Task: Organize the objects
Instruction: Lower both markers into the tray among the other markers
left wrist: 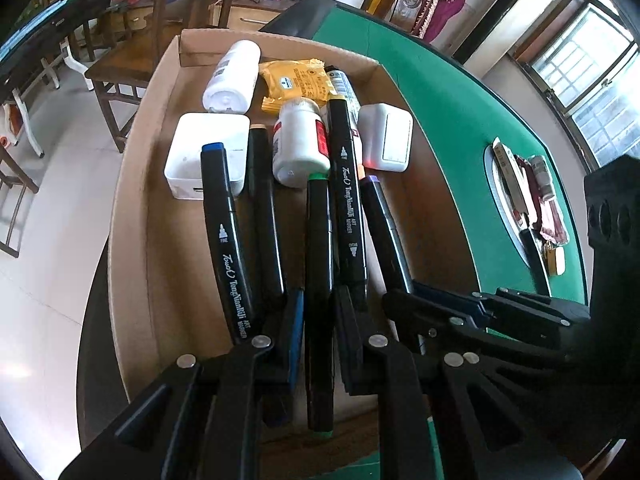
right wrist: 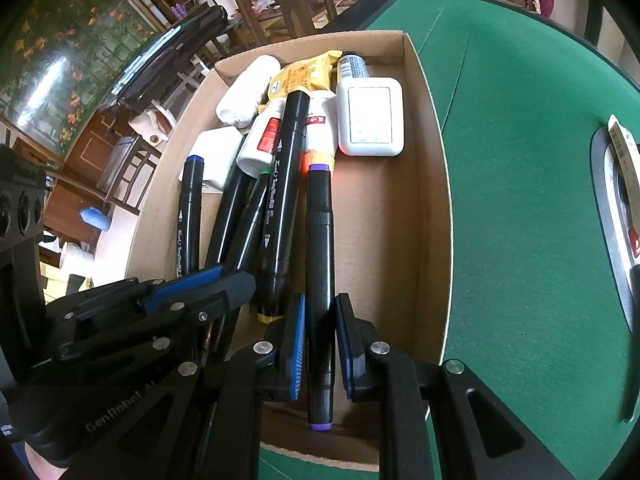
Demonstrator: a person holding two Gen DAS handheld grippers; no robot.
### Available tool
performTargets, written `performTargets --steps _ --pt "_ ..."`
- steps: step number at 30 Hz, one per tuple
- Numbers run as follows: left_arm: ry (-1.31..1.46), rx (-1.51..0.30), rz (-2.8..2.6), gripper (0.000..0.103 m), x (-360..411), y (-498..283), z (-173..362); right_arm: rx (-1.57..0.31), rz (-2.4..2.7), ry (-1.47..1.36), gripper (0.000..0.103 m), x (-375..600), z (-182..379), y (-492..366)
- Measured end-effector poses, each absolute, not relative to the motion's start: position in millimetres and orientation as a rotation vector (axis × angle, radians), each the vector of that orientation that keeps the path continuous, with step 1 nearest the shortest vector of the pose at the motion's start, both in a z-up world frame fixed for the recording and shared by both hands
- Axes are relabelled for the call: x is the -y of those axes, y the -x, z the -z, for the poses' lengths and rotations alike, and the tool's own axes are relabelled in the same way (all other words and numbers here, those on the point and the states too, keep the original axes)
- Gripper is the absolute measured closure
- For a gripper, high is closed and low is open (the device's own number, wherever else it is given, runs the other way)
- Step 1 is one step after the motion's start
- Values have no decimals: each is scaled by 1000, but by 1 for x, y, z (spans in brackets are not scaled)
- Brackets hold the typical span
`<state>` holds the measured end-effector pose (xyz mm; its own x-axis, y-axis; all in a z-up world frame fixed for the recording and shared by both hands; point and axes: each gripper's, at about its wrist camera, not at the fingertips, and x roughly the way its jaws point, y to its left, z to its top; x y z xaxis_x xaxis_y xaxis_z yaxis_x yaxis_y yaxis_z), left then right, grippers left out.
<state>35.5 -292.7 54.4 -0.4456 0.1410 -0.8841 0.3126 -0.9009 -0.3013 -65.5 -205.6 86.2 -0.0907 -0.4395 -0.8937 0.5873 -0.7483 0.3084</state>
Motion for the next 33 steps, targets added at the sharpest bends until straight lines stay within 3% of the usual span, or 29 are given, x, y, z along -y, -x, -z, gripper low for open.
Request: performTargets --steps 22,25,29,33 --pt "-1569 -632 2481 88 295 -46 -58 -219 1888 -1492 84 209 -86 60" --pt "-1572 -647 2475 86 296 -48 -60 -228 1922 -1467 84 203 -93 56" --pt "-1534 -637 2482 71 296 -53 -69 -192 1966 -1443 82 184 -110 54" --pt "-1469 -611 2506 71 294 -55 -84 -140 2019 -1404 79 158 -130 49"
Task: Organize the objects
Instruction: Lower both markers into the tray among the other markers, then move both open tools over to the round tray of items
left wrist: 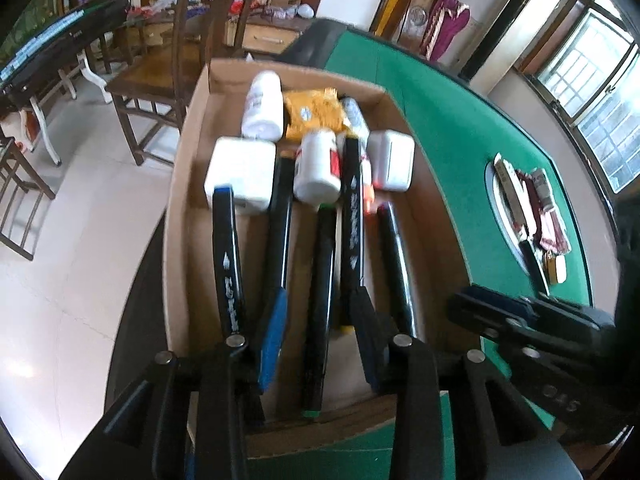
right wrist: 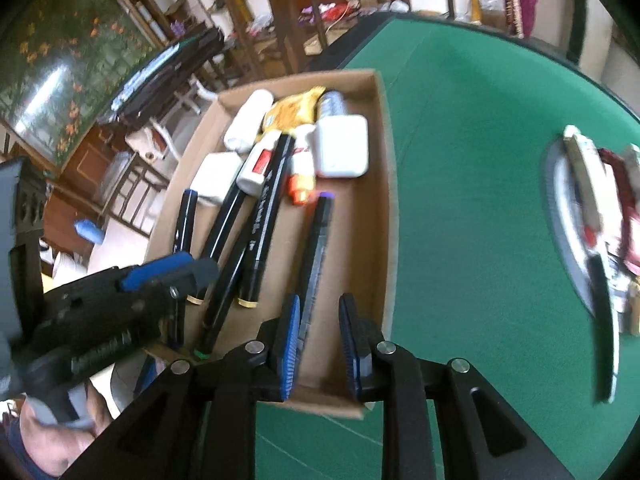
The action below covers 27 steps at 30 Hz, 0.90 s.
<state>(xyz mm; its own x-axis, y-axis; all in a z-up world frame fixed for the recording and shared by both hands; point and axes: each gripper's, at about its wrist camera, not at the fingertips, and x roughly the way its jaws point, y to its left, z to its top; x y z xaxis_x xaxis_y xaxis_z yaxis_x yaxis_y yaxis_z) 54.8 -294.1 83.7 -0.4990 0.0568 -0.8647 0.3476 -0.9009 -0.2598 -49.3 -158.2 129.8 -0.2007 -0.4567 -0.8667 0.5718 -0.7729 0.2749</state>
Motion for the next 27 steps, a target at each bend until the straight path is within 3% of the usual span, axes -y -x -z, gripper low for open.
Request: performTargets --steps 5,11,18,27 --pt "-1420 -602 2586 71 278 -45 -108 -30 2128 -1397 64 96 -151 46" --pt "-1528 -620 2727 70 217 -16 -121 135 2288 -1444 63 -6 -159 51" --pt "-1787 -779 2726 69 131 21 -103 302 2395 -1495 62 -114 -157 57" --pt "-1984 -822 2572 64 29 86 -64 327 2398 -1528 60 -190 -145 61"
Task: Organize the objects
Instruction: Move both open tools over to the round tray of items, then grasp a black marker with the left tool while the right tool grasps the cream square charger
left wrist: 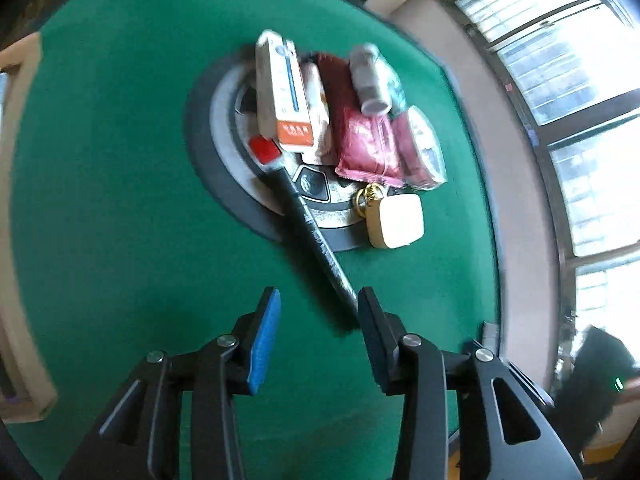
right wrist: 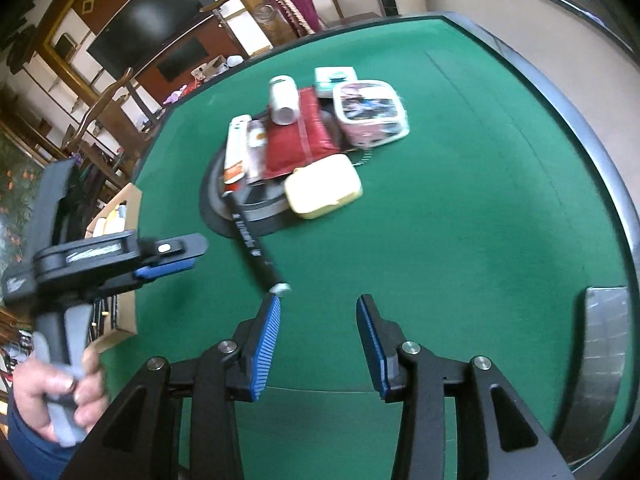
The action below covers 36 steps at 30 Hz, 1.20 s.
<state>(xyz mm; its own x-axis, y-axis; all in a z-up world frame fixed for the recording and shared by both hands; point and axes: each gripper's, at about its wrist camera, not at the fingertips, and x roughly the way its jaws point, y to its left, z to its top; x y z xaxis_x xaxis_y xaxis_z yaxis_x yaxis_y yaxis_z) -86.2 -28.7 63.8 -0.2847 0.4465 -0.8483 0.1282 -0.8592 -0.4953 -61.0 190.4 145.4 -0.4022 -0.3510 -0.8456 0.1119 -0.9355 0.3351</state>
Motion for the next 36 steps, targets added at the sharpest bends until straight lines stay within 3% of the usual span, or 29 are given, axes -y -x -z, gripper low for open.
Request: performTargets --steps 6,11,12,15,18,24,35,36 --pt "1808 656 -2347 64 -8 109 -50 306 2388 -1537 54 -224 -140 72" --pt "1817 433 -2487 68 -29 115 -46 260 2371 -1532 52 -228 -136 93" --pt "1810 397 -2495 79 -31 114 -47 250 2367 -1524 48 -225 -136 98" --pt "1777 309 -2518 88 -28 103 -47 183 2361 -1492 33 -212 -138 114" --pt "1802 304 -2545 89 -6 84 -45 62 2351 -1452 21 -188 -138 131" --pt "1794 328 -2579 88 33 42 -46 -118 2303 -1428 20 -146 -127 151" --pt "1778 351 -2586 87 40 39 -45 -308 2288 -1503 19 -121 -94 182" --pt "1778 348 -2587 87 37 38 -43 -282 2282 -1506 26 -123 -92 184"
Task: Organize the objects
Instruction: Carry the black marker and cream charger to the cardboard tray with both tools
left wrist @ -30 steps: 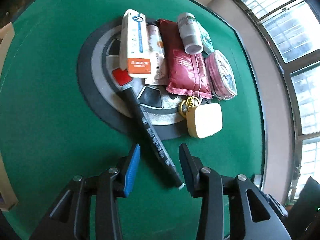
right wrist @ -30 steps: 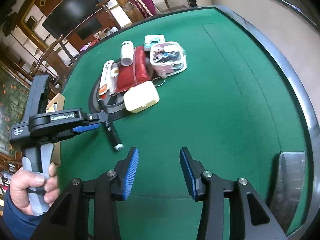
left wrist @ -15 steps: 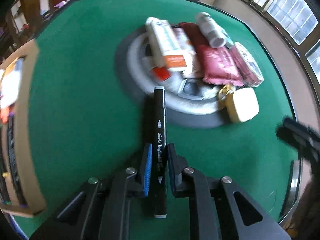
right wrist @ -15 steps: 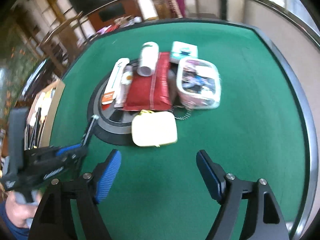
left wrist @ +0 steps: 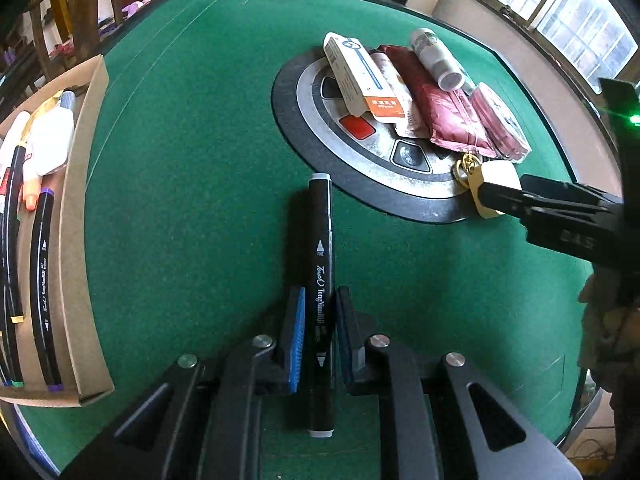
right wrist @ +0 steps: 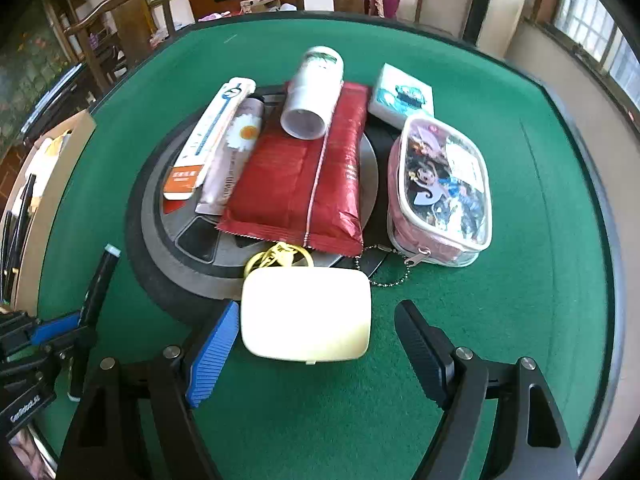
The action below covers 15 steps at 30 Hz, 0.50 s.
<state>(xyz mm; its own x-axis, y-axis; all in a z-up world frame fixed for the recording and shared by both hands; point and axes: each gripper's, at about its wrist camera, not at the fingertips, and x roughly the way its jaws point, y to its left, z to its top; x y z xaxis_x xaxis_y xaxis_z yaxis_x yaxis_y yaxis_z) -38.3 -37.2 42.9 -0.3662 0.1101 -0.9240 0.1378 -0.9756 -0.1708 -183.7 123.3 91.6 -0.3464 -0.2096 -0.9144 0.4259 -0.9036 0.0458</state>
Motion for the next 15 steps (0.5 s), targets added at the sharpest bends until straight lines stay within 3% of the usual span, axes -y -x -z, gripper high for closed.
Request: performTargets --steps 1,15 --pt "-1757 -340 2561 87 38 37 -43 -227 2264 -1506 34 -127 -89 185" --pt "-1720 -246 2604 89 29 32 -43 -108 2286 -1446 34 -148 -115 124"
